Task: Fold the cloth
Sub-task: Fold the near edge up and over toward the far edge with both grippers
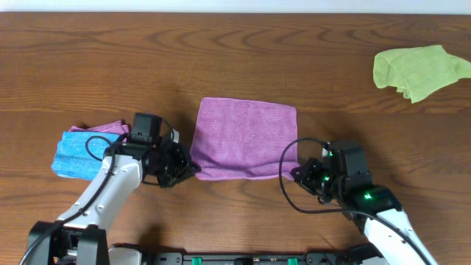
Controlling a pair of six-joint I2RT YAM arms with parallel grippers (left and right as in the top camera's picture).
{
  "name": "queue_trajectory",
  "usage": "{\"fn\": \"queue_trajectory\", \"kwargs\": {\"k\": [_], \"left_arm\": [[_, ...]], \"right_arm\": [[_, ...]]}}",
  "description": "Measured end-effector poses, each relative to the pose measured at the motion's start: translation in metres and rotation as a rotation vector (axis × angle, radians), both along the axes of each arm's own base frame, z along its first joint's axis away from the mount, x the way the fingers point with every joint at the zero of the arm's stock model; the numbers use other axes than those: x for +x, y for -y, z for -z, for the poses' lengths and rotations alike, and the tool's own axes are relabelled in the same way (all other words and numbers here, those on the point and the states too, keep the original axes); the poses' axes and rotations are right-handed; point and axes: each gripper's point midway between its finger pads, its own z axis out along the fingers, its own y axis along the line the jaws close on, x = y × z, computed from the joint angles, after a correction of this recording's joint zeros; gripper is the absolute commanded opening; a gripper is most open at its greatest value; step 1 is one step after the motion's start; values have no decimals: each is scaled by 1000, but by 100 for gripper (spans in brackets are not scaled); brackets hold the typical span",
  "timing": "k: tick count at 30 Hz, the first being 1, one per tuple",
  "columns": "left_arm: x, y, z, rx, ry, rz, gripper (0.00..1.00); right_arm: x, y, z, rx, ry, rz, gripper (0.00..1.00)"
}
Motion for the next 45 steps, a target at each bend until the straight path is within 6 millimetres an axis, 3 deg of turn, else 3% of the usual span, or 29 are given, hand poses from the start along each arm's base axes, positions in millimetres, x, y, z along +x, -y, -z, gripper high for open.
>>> {"fn": "queue_trajectory", "kwargs": {"k": [8, 22, 31, 38, 45], "left_arm": [[41, -4, -24, 48, 145, -25, 6], [79, -3, -13, 63, 177, -69, 6], [124, 8, -31, 50, 239, -61, 6], [132, 12, -21, 47, 225, -54, 6], [141, 11, -21, 56, 258, -61, 6]], "right_arm": [[14, 3, -2, -22, 54, 18, 1], [57, 5, -7, -120, 72, -11, 1], [75, 17, -10, -134, 122, 9, 1], [93, 25, -17, -138, 191, 23, 1], [108, 24, -2, -154, 166, 10, 1]]}}
